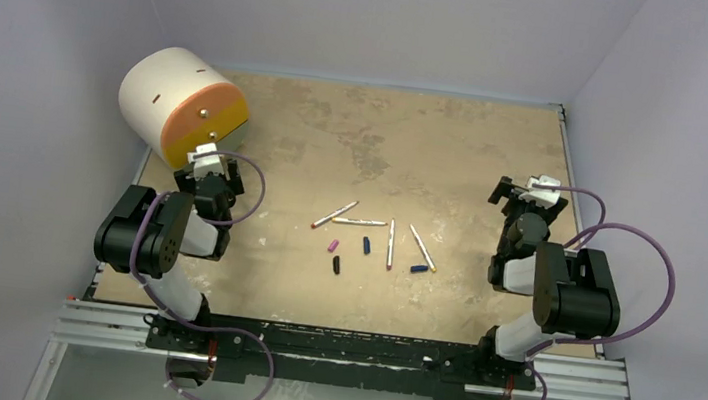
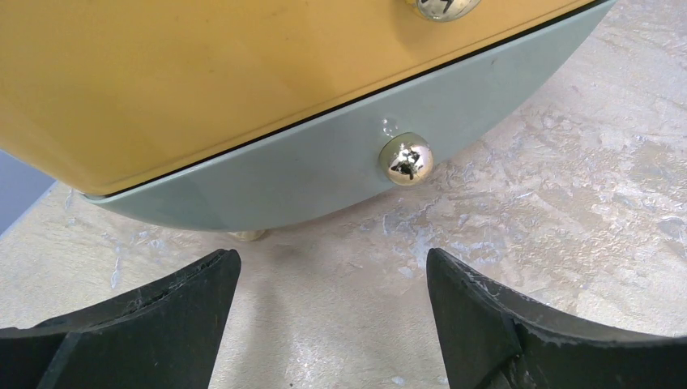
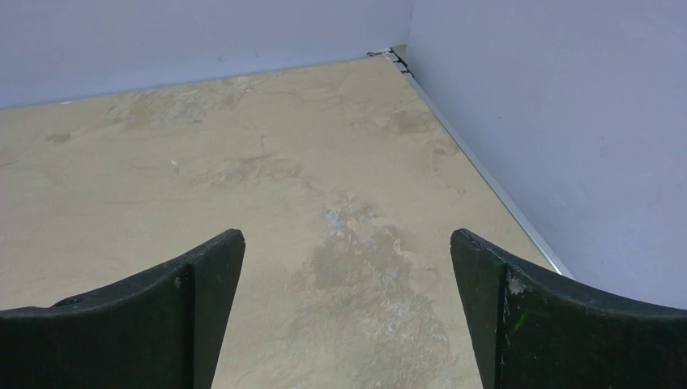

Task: Insert the pens into the pen caps

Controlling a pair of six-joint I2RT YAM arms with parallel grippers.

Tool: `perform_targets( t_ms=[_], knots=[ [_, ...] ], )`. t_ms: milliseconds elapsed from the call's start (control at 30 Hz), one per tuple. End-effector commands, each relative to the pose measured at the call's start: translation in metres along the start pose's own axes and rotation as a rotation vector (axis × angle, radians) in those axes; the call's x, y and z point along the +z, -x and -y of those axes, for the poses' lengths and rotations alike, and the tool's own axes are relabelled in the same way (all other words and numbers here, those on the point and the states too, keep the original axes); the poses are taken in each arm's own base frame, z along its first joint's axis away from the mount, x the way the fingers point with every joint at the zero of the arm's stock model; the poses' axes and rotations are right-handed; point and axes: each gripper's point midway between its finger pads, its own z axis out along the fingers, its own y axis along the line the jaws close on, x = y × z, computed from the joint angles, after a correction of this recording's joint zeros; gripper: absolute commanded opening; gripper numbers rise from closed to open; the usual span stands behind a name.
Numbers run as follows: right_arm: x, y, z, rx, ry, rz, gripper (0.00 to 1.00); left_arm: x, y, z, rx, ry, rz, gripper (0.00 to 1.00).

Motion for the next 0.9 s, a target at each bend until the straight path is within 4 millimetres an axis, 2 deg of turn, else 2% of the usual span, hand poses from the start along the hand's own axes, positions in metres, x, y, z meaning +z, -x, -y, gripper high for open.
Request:
perform_targets(
  t_ms=[0,533,600,633,700,733,767,833,867],
  knots=[
    [0.007,0.022,0.003,0.01,-0.018,0.076,1.0,0.005,0.016,0.005,-0.042,-0.013,0.051,0.86],
    [0.007,0.022,0.001,0.006,-0.008,0.075,1.0,0.006,0.017,0.005,-0.045,-0.011,0.05,0.86],
    [0.008,0.04,-0.004,-0.006,0.025,0.098,1.0,0.004,0.02,0.003,-0.045,0.0,0.061,0.86],
    [0.007,0.05,-0.014,-0.032,0.084,0.094,1.0,0.003,0.023,0.005,-0.033,-0.006,0.059,0.86],
    [0.006,0.08,-0.025,-0.037,0.156,0.105,1.0,-0.002,0.038,0.007,-0.014,0.004,0.055,0.86],
    [0.004,0.088,-0.029,-0.013,0.175,0.082,1.0,-0.005,0.051,0.005,-0.02,0.022,0.069,0.86],
    [0.002,0.106,-0.033,0.027,0.195,0.093,1.0,-0.01,0.066,0.007,-0.042,0.015,0.102,0.86],
    [-0.008,0.136,-0.045,0.119,0.267,0.097,1.0,-0.025,0.107,0.025,-0.152,-0.091,0.197,0.86],
    [-0.016,0.148,-0.052,0.169,0.312,0.084,1.0,-0.036,0.135,0.038,-0.22,-0.169,0.24,0.86]
  ],
)
